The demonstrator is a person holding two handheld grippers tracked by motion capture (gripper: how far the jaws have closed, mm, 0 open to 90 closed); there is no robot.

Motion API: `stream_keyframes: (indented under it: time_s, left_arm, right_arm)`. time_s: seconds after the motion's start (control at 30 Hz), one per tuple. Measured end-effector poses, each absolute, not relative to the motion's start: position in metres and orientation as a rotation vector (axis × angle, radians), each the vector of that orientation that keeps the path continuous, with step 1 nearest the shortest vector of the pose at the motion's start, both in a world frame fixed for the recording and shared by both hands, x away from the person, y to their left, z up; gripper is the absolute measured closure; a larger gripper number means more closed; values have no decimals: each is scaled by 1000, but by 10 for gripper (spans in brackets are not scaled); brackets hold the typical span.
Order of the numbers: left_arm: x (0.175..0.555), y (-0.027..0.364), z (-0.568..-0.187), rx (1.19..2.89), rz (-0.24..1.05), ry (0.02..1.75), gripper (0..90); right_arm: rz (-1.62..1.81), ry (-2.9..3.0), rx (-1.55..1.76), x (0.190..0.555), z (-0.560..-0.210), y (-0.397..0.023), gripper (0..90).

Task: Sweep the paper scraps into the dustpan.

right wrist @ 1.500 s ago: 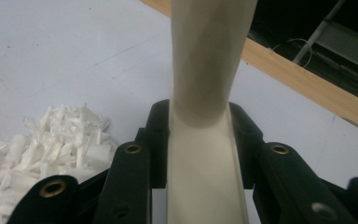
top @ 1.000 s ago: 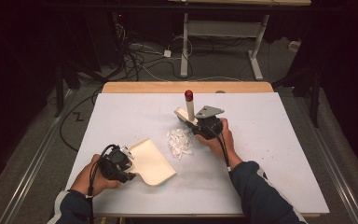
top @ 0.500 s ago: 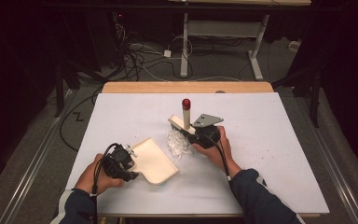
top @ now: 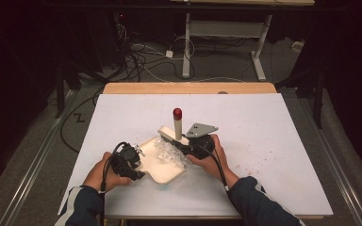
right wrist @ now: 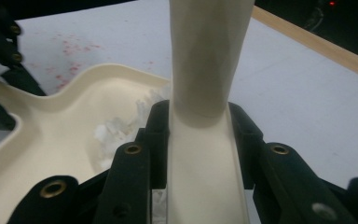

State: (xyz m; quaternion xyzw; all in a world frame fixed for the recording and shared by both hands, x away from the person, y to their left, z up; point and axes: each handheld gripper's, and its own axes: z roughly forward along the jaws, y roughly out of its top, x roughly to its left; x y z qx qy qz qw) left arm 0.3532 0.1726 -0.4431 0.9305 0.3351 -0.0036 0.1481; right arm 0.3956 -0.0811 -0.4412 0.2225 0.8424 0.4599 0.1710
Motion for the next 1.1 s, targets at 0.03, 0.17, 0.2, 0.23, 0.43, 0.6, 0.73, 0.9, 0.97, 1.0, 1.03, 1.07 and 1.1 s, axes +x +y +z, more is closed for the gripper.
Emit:
stream_keyframes:
  time_s: [0.03,0.17,0.2,0.23,0.43,0.6,0.73,0.9,0.97,1.0,1.03,1.07,1.1]
  left_arm:
    - [353,172,-443,2676,-10,963,631]
    - [353,171,-444,2680,-10,967,631]
    - [353,171,-444,2681,-11,966,631]
    - [353,171,-444,2682,-9,964,631]
    - [353,172,-445,2687,-5,955,631]
    - [353,173,-445,2692,-4,955,631]
    - [353,172,-444,2696,-4,953,631]
    - [351,171,-443,2707,-2,948,631]
    - [351,170,-444,2714,-2,950,631]
    - [351,170,-444,2720,-2,946,630]
    - [351,170,-445,2723,-1,945,630]
    - [351,169,-444,2726,-1,945,630]
    - [351,168,-444,2733,1,939,630]
  right_arm:
    - [1300,2406,605,391,-441,-75,676]
    - [1303,2416,579,385,-441,-67,676]
    - [1311,2419,572,384,-440,-66,677]
    - [1318,2416,560,383,-439,-64,677]
    - [1351,2373,555,384,-424,-67,677]
    - [1386,2309,590,381,-405,-84,677]
    - [1359,2298,636,375,-398,-107,677]
    - [1305,2308,705,372,-402,-132,676]
    - [1290,2302,733,371,-406,-138,677]
    - [1270,2306,749,372,-409,-140,677]
    - [1252,2305,765,373,-413,-142,677]
    - [1229,2299,784,374,-417,-144,677]
    - [1217,2288,804,375,-421,-145,677]
